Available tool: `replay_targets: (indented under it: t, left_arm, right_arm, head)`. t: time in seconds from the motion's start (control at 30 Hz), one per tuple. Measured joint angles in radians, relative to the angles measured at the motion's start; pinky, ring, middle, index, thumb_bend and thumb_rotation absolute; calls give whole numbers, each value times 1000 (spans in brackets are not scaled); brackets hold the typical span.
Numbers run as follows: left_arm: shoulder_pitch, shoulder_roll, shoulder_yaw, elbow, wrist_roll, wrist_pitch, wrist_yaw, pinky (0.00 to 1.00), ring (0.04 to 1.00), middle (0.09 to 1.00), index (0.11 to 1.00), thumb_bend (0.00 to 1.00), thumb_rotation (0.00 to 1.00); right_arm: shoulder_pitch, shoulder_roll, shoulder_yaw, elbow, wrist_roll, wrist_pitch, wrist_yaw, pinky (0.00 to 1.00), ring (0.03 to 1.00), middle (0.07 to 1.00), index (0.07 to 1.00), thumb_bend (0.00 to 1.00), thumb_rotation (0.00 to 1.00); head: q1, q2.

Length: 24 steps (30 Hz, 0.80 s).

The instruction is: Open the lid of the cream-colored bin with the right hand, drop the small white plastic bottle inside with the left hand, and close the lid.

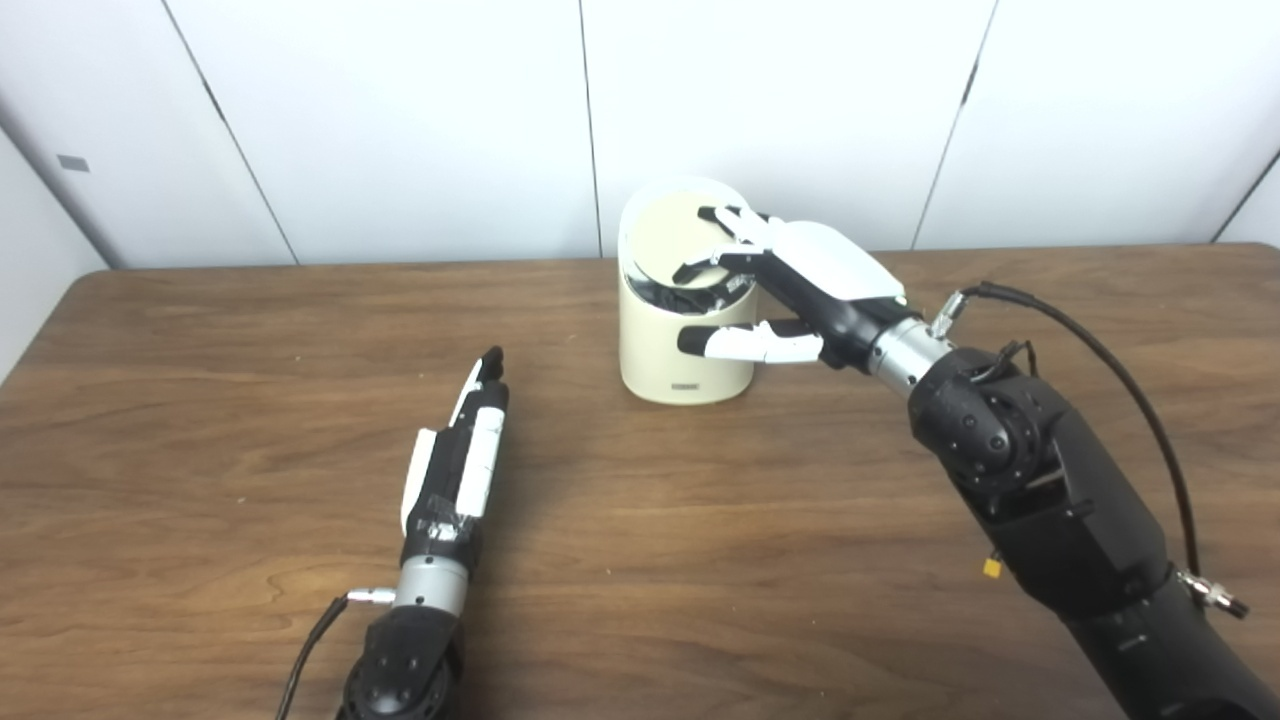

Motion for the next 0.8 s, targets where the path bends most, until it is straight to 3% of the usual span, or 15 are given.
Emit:
replay_targets:
  t: [0.47,0.8]
  left_arm:
    - [0,-2,-1,-2,-5,0,-1,1000,1000,1000,1000,727,979]
    - [0,-2,0,-2,-4,-1,-2,1000,1000,1000,1000,735,976]
  right_arm:
    - [21,1,-32,-177,5,145,118,1000,1000,1000,781,683,1000]
    - [21,-3,-59,-209,-14,165,138,1000,1000,1000,783,678,1000]
  head:
    - [2,8]
    - [-2,9]
